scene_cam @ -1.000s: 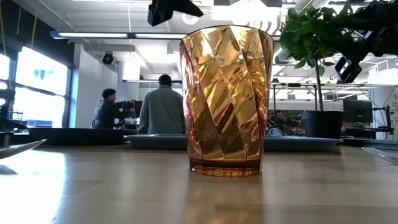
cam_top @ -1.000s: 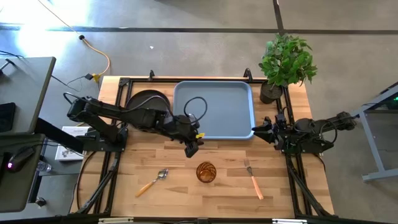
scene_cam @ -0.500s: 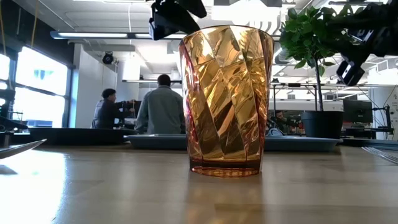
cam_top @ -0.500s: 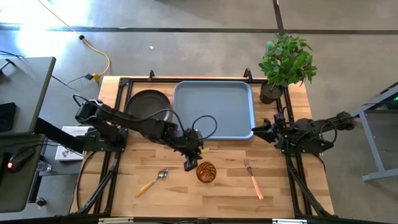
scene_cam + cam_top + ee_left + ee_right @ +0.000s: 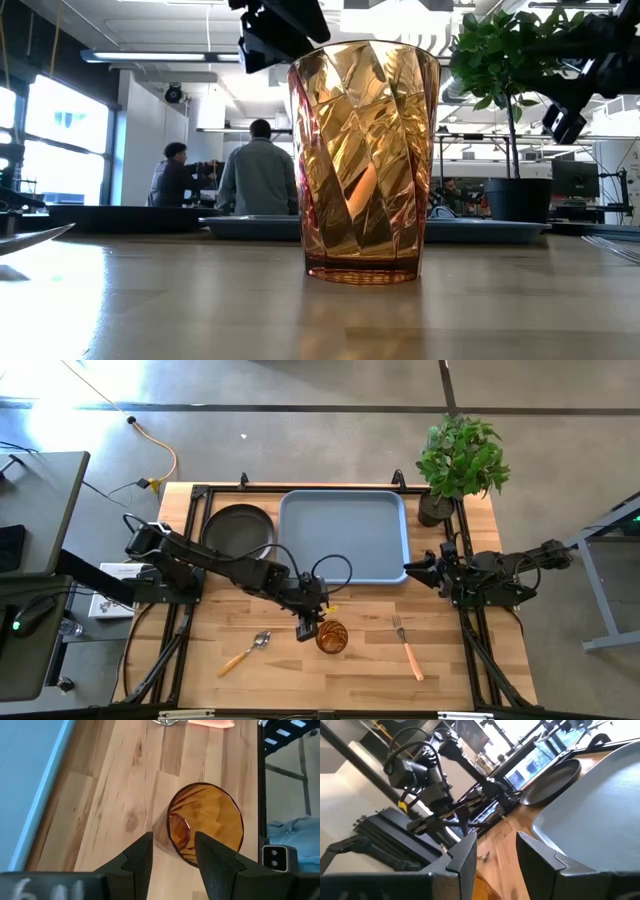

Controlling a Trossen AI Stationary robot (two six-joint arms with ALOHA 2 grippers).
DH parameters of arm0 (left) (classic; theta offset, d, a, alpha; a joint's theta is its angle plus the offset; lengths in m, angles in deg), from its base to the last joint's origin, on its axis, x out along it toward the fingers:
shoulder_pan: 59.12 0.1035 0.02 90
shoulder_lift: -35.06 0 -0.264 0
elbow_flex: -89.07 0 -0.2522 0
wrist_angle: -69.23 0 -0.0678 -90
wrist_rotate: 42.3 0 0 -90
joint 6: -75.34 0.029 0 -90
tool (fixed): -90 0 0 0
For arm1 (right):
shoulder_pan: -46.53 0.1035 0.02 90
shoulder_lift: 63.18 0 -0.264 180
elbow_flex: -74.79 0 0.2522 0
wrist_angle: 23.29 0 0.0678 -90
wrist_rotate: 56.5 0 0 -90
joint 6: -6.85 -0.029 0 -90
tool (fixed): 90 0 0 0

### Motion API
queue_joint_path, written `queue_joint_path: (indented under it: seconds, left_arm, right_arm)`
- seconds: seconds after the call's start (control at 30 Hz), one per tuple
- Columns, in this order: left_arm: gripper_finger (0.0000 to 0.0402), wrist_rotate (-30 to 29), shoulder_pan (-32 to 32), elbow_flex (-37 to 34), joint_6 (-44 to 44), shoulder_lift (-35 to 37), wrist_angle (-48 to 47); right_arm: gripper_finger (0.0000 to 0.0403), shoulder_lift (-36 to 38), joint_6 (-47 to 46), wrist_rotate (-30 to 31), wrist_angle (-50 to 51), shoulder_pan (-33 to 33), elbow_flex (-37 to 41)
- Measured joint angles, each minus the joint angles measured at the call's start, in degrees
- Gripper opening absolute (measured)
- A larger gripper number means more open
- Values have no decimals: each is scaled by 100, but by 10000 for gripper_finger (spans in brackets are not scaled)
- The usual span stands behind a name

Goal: Pick and place plate/cup/fork/spoon on tray
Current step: Put the brown glass on the gray serving tray

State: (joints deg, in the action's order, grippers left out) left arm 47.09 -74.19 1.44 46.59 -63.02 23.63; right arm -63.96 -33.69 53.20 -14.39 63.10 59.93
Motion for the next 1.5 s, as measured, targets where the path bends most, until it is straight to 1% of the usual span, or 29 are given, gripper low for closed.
queue_joint_path:
  seconds: [0.23, 0.27, 0.43, 0.67, 0.8, 0.9, 0.97, 1.03, 1.2, 1.33, 1.5]
  left_arm:
    - [133, 26, -32, -9, -228, -161, -15]
    - [133, 79, -35, 5, -227, -231, 109]
    - [133, 169, -74, -2, -253, -481, 306]
    - [133, 164, -76, -2, -363, -564, 346]
    - [133, 137, -70, -7, -363, -628, 299]
    - [133, 136, -70, 18, -381, -733, 451]
    - [133, 139, -70, -13, -411, -773, 317]
    - [133, 138, -70, 6, -424, -852, 539]
    - [133, 134, -66, 9, -476, -894, 496]
    - [119, 98, -55, -2, -553, -911, 442]
    - [71, -83, -55, -2, -557, -909, 350]
  right_arm:
    - [129, 0, 0, 154, 1, 0, 0]
    - [129, 0, 0, 177, 3, 1, 0]
    - [129, -26, 0, 165, 119, 1, 0]
    - [129, -130, -313, 145, 254, -3, -7]
    - [129, -155, -315, 133, 254, -3, -7]
    - [129, -142, -309, 135, 254, -3, -7]
    - [129, -149, -315, 135, 254, -3, -7]
    - [129, -146, -315, 134, 254, -3, -7]
    - [129, -153, -318, 136, 249, -3, -7]
    - [129, -149, -450, 135, 251, -3, -7]
    - [129, -146, -466, 135, 251, -3, -6]
